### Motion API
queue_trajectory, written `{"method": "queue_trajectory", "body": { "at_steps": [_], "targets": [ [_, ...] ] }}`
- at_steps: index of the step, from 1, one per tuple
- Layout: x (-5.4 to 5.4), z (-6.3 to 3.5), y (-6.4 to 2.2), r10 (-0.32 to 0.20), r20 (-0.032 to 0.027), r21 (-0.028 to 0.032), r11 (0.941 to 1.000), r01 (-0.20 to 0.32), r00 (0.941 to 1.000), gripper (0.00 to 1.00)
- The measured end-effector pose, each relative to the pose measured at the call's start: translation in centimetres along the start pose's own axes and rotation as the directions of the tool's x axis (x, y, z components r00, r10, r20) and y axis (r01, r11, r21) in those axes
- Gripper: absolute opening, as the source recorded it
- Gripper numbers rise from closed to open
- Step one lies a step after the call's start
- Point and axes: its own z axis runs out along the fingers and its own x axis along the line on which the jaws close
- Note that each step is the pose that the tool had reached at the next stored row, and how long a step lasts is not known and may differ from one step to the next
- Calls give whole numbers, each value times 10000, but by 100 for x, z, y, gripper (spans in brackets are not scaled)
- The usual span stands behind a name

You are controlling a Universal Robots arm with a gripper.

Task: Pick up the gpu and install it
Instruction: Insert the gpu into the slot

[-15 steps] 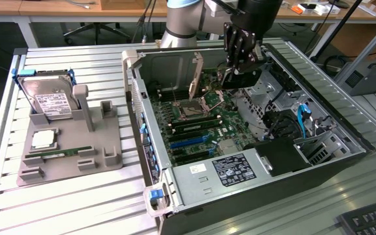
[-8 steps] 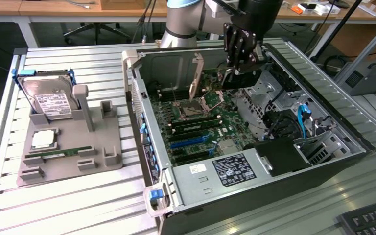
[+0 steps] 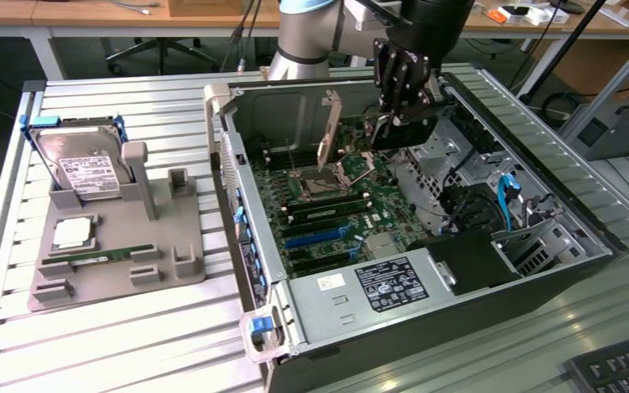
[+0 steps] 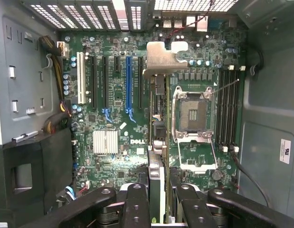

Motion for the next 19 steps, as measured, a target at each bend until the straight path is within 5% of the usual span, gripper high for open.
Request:
{"method": "queue_trajectory", "body": {
  "at_steps": [19],
  "targets": [
    [22, 20, 5, -151, 8, -3, 9999, 151, 9999, 27]
  ]
}}
